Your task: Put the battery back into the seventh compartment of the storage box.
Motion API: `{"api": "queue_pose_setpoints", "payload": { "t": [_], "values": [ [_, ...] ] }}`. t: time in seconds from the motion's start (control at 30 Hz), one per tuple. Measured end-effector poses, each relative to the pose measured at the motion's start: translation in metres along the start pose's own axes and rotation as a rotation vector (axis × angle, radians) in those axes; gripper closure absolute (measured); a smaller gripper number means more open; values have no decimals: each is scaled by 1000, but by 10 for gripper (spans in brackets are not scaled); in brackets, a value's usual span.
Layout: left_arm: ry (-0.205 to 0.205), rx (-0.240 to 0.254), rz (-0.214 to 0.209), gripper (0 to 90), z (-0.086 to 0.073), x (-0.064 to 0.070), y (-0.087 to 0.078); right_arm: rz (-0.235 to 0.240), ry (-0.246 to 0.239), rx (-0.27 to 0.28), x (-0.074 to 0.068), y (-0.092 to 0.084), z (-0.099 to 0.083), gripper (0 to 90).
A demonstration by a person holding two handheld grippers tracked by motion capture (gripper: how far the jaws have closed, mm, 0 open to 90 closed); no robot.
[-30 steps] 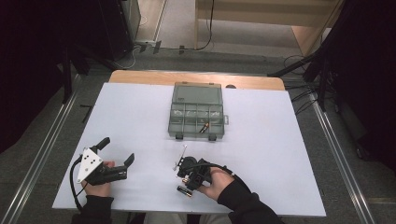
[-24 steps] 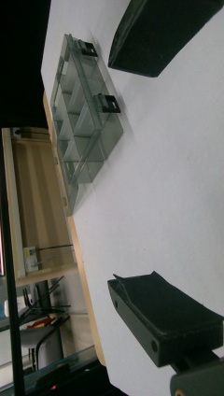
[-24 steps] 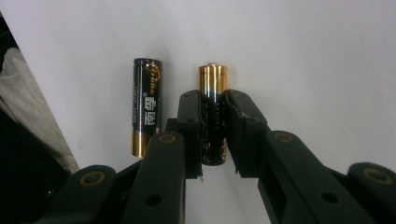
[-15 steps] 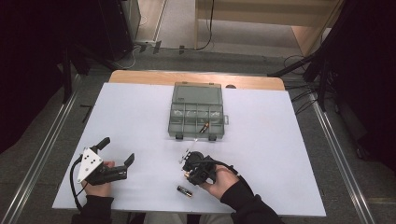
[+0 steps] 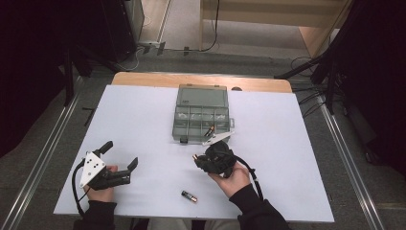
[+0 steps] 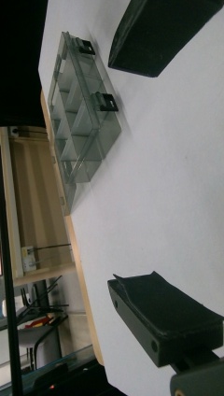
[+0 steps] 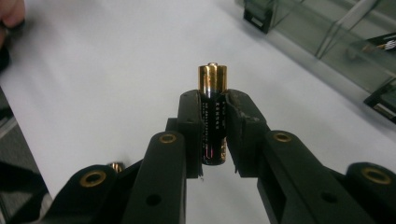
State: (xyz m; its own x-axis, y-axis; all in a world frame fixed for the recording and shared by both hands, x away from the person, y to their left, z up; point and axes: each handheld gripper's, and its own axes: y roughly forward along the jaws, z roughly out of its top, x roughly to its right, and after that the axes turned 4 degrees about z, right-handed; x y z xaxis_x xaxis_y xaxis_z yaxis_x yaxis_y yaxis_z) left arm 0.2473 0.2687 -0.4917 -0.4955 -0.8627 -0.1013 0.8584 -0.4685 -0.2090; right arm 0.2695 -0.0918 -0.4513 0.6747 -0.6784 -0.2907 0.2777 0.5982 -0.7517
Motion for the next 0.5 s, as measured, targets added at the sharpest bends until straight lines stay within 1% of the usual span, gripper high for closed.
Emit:
{"api": "queue_pose_setpoints", "payload": {
  "t": [0.07, 0.1, 0.13, 0.17, 0.23, 0.3, 0.33, 0.37, 0.4, 0.43, 0.5],
  "values": [
    [0, 3, -2, 0, 0, 0, 0, 5, 24, 26, 3, 0, 1, 777],
    [0, 3, -2, 0, 0, 0, 0, 5, 24, 26, 3, 0, 1, 777],
    [3, 1, -1, 0, 0, 1, 0, 16, 31, 39, 5, 0, 1, 777],
    [1, 0, 0, 0, 0, 0, 0, 7, 51, 66, 6, -1, 2, 777],
    [1, -2, 2, 0, 0, 0, 0, 15, 66, 90, 8, -2, 3, 777],
    [2, -1, 2, 0, 0, 0, 0, 26, 94, 115, 11, -3, 4, 777],
    [2, -1, 2, 0, 0, 0, 0, 26, 94, 115, 11, -3, 4, 777],
    [2, -2, 4, 0, 0, 0, 0, 31, 116, 123, 13, -4, 5, 777],
    [2, -2, 5, 0, 0, 0, 0, 42, 149, 150, 20, -4, 6, 777],
    [3, -4, 5, 0, 0, 0, 1, 42, 149, 150, 20, -4, 6, 777],
    [2, -10, 4, 0, 0, 0, 1, 51, 182, 182, 25, -5, 8, 777]
  ]
}}
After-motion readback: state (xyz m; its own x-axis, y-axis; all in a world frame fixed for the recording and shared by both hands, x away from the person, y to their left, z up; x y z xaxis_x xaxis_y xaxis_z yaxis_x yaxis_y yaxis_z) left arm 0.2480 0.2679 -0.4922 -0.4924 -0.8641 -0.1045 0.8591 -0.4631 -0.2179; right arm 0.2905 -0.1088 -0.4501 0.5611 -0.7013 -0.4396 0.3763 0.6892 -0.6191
